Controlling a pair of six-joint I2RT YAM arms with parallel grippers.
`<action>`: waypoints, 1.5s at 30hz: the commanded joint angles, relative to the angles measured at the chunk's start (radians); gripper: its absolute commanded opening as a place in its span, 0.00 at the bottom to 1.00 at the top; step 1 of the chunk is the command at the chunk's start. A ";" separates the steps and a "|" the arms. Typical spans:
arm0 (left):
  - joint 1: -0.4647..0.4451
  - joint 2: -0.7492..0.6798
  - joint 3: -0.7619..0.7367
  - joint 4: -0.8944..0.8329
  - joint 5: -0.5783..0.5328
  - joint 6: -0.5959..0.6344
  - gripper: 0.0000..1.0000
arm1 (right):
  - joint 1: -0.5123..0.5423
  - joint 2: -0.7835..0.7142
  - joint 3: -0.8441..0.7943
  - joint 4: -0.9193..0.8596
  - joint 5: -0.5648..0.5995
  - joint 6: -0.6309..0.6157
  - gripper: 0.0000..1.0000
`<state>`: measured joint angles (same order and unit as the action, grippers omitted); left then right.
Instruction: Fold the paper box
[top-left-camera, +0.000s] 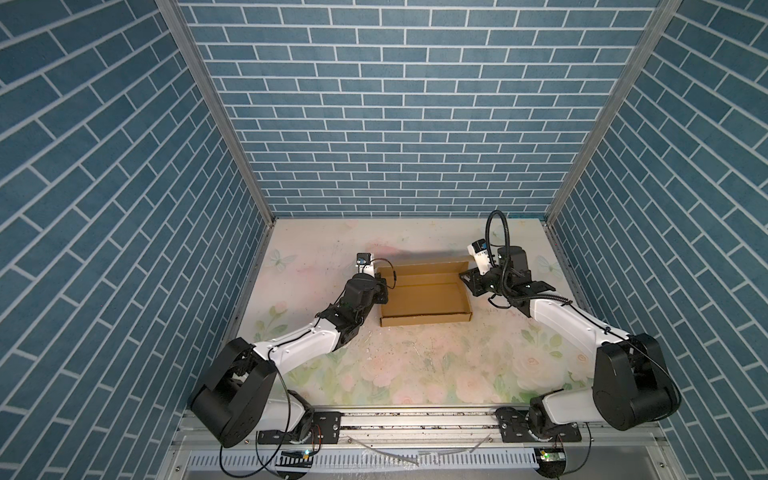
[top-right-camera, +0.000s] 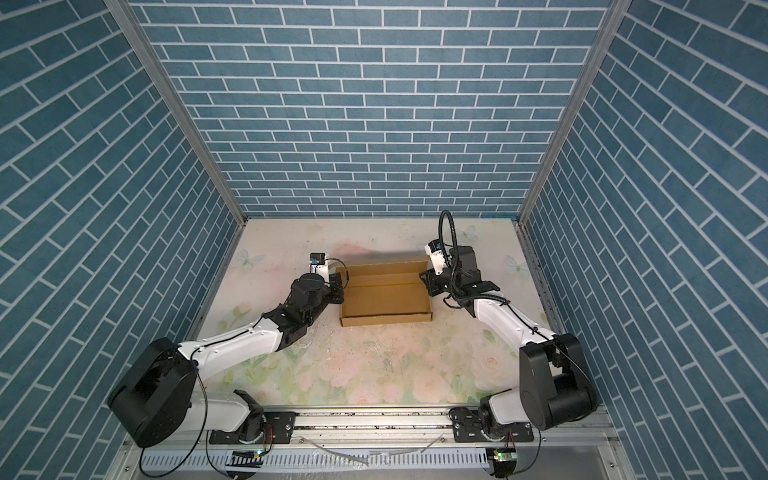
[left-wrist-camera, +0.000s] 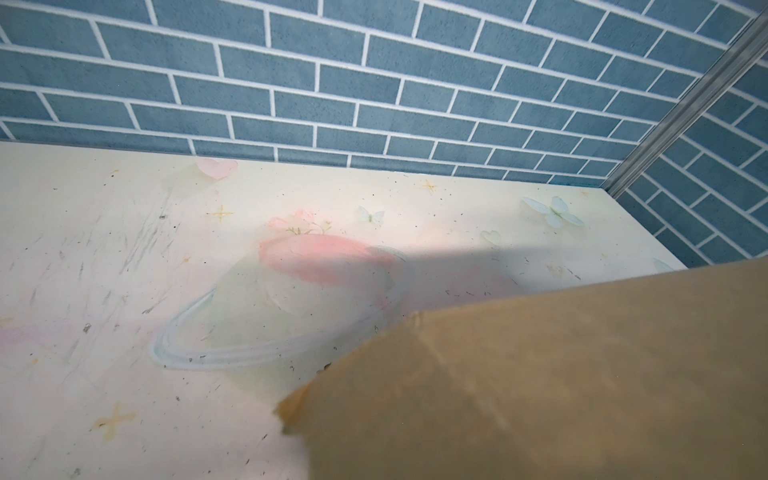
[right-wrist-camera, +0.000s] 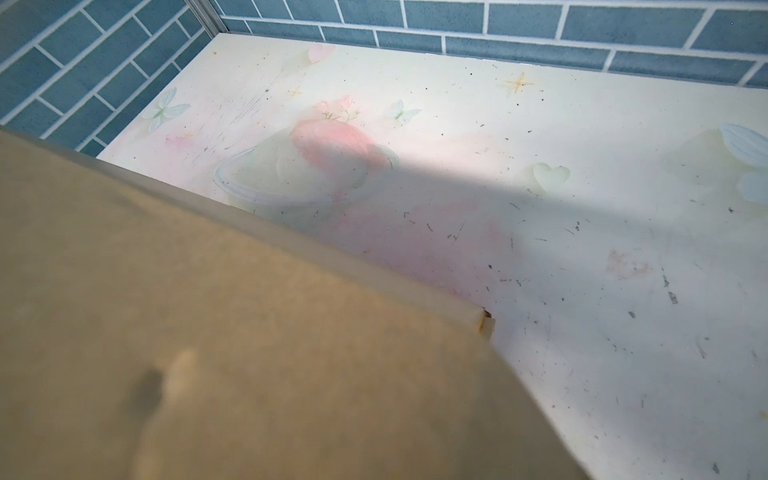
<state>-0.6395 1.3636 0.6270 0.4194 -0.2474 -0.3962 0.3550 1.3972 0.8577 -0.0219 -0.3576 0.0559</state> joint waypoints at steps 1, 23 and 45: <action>-0.037 0.027 -0.068 -0.069 0.041 -0.024 0.00 | 0.030 -0.026 -0.035 0.029 -0.022 0.015 0.27; -0.085 0.061 -0.070 -0.071 0.012 -0.147 0.00 | 0.044 -0.049 -0.090 0.060 0.003 0.037 0.28; -0.084 0.078 -0.113 -0.096 -0.016 -0.138 0.05 | 0.049 -0.036 -0.097 0.059 0.011 0.052 0.33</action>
<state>-0.7078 1.4223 0.5659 0.3939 -0.2985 -0.5564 0.3874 1.3685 0.7860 0.0120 -0.3138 0.1024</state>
